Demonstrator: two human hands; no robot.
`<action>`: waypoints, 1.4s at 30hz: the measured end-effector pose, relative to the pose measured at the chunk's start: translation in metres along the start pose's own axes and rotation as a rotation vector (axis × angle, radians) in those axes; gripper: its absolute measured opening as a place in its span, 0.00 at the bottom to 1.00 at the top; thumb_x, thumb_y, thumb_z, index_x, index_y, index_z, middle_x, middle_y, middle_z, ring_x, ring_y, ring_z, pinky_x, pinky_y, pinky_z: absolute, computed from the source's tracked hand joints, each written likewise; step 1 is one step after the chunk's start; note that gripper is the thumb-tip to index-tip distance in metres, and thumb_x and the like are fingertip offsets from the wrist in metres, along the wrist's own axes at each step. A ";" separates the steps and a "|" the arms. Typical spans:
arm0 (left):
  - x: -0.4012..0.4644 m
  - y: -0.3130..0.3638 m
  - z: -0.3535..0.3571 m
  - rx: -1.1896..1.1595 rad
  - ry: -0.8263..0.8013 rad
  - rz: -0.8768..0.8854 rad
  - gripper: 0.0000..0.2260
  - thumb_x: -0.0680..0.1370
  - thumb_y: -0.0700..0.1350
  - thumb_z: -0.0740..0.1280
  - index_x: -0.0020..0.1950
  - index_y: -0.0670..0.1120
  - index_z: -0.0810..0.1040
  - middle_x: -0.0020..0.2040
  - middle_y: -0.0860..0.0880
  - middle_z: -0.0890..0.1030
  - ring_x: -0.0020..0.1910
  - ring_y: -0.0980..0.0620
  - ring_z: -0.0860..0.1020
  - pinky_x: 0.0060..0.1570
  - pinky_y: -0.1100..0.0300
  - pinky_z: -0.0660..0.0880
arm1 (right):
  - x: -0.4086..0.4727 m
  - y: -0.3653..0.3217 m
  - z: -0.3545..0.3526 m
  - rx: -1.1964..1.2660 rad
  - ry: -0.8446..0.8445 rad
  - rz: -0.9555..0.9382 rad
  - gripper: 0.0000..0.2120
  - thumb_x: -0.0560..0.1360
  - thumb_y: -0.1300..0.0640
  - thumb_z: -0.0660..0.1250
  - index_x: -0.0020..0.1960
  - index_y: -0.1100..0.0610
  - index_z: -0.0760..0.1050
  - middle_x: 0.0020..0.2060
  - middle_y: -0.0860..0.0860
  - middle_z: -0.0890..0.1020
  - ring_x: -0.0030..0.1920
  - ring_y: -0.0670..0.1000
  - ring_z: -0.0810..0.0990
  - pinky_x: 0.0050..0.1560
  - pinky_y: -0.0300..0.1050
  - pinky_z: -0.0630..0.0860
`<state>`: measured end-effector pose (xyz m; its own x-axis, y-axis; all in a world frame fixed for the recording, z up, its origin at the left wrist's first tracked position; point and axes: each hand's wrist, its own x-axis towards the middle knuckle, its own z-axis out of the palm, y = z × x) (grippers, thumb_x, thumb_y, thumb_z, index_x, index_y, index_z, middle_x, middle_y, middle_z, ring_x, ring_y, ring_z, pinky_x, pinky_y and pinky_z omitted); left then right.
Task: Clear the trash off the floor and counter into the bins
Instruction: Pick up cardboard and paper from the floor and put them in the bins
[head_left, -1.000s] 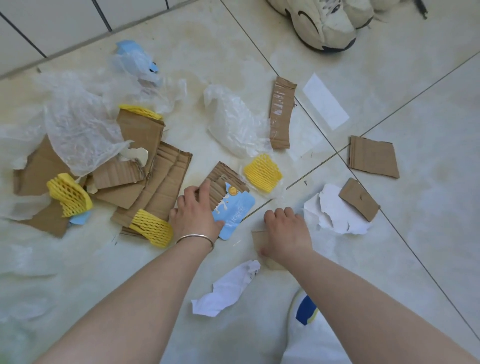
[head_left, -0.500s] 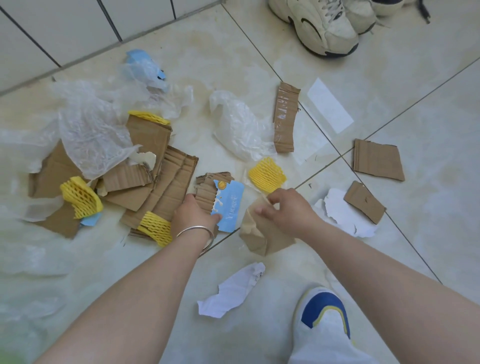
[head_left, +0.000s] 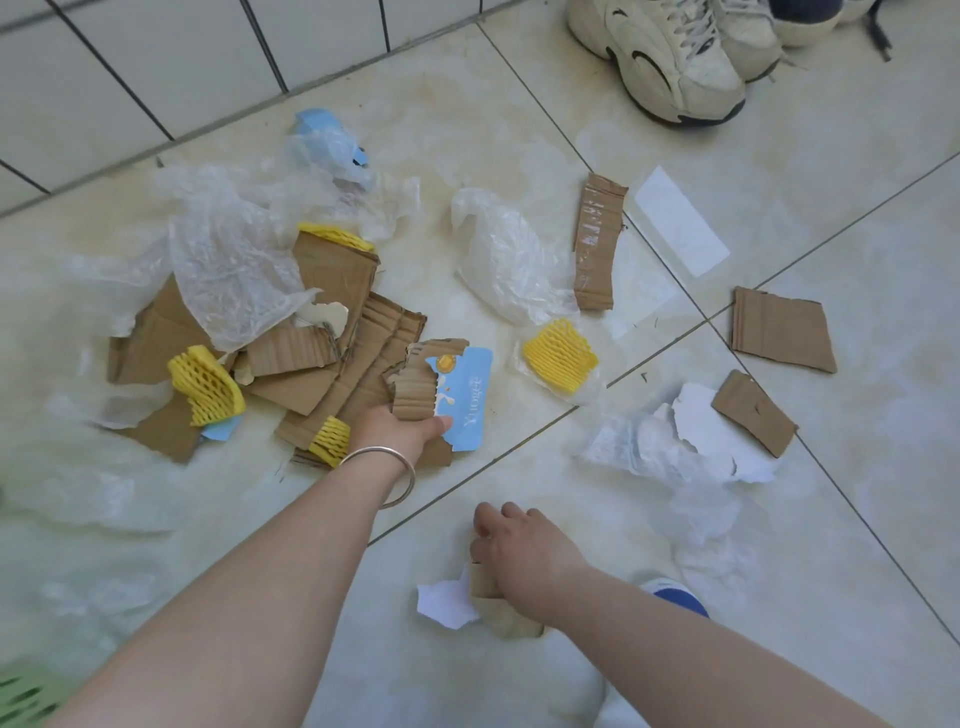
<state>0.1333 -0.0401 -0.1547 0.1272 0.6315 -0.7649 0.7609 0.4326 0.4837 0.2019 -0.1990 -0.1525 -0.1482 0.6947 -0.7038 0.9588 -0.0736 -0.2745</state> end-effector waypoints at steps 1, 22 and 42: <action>0.001 0.000 0.001 -0.004 0.006 -0.001 0.13 0.69 0.48 0.74 0.49 0.41 0.82 0.48 0.44 0.83 0.47 0.45 0.79 0.46 0.59 0.71 | 0.000 -0.002 0.000 0.020 -0.025 0.013 0.18 0.76 0.66 0.56 0.64 0.59 0.70 0.62 0.58 0.67 0.50 0.60 0.71 0.40 0.47 0.63; -0.004 0.000 -0.007 -0.079 0.128 0.076 0.08 0.70 0.45 0.74 0.45 0.43 0.80 0.47 0.45 0.81 0.48 0.45 0.80 0.46 0.60 0.71 | 0.004 0.031 -0.029 0.220 0.268 0.401 0.18 0.72 0.65 0.60 0.61 0.58 0.65 0.50 0.58 0.79 0.42 0.60 0.75 0.38 0.46 0.63; -0.076 -0.009 -0.109 -0.403 0.243 0.094 0.09 0.69 0.48 0.74 0.46 0.45 0.81 0.48 0.47 0.82 0.50 0.46 0.80 0.53 0.56 0.74 | 0.007 -0.018 -0.146 1.306 0.328 0.267 0.07 0.75 0.61 0.66 0.53 0.59 0.78 0.48 0.56 0.81 0.48 0.56 0.79 0.47 0.48 0.77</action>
<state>0.0475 -0.0223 -0.0547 -0.0055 0.7909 -0.6119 0.4398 0.5515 0.7088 0.2187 -0.0884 -0.0563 0.2422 0.6754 -0.6966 -0.0013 -0.7177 -0.6963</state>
